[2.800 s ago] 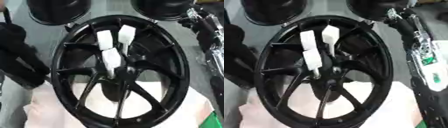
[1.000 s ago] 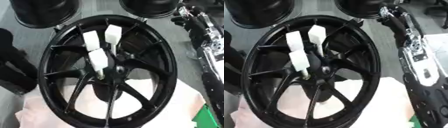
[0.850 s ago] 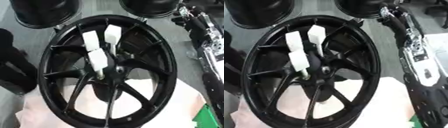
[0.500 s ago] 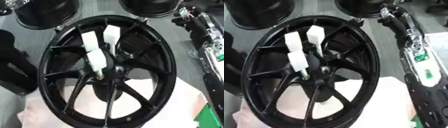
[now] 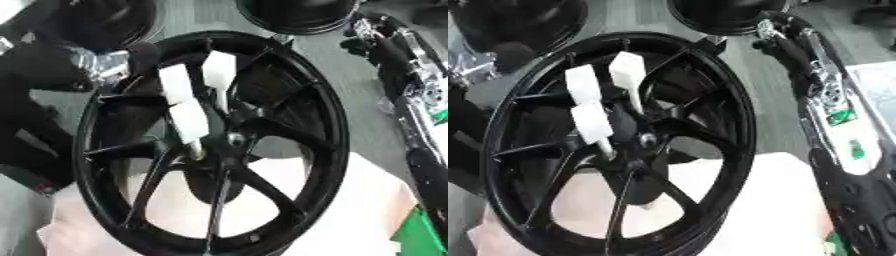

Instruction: Pull the pin out of the wheel hub.

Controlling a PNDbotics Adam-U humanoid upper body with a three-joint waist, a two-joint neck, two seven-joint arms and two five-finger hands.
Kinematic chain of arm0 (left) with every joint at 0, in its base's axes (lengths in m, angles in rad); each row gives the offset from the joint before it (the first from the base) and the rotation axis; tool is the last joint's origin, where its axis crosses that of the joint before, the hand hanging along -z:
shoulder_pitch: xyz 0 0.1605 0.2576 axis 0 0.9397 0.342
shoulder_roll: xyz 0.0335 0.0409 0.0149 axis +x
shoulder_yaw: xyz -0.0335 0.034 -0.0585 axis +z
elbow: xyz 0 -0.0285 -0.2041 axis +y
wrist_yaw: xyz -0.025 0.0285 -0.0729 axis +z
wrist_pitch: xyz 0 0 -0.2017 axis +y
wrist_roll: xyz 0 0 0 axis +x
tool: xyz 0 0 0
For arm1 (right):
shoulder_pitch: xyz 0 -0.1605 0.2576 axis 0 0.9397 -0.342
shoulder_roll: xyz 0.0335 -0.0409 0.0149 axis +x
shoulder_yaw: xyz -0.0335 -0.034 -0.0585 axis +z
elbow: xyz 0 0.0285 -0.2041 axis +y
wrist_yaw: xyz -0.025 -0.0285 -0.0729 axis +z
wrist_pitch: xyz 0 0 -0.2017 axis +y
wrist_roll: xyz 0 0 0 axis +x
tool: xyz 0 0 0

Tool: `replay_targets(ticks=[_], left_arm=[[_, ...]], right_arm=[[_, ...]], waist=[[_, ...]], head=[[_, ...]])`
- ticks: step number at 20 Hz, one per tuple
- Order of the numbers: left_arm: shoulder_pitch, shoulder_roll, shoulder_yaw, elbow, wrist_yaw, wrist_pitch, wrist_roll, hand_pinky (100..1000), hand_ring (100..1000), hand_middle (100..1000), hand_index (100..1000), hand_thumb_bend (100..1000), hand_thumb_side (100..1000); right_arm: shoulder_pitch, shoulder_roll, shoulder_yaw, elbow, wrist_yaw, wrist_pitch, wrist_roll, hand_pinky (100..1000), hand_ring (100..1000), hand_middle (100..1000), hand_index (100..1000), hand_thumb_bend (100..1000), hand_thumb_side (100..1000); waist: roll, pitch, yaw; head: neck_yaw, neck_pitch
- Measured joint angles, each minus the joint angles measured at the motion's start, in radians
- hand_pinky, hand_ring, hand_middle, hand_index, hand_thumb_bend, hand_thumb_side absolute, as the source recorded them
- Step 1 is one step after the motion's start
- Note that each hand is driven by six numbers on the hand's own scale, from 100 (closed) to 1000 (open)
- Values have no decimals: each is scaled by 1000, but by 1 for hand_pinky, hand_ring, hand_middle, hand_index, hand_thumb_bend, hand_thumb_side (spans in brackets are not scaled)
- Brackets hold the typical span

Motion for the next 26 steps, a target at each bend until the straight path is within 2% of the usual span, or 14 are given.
replay_targets(ticks=[5, 12, 16, 24, 26], left_arm=[[-80, -42, -87, 0, 30, 80, -81, 847, 819, 804, 849, 536, 527], [-141, -82, -95, 0, 71, 174, -195, 860, 816, 809, 855, 609, 429], [-140, -82, -84, 0, 56, 161, -260, 851, 802, 808, 859, 624, 347], [-109, -70, -53, 0, -43, 89, -379, 841, 789, 802, 850, 603, 157], [-103, -67, -44, 2, -66, 68, -410, 842, 790, 802, 849, 602, 143]], right_arm=[[2, -4, 0, 1, 1, 0, 2, 835, 672, 614, 804, 149, 477], [9, -9, 0, 6, 3, 1, 3, 835, 672, 614, 804, 148, 478], [9, -9, 1, 6, 3, 2, 4, 835, 672, 614, 803, 148, 479], [9, -10, 6, 6, 7, 5, 8, 835, 673, 615, 804, 147, 479], [9, -10, 7, 6, 8, 4, 10, 835, 673, 615, 804, 147, 479]], waist=[[3, -2, 8], [5, -7, 14], [5, -7, 16], [5, -7, 14], [5, -7, 12]], head=[[-8, 1], [-20, 1], [-24, 1], [-25, 6], [-25, 8]])
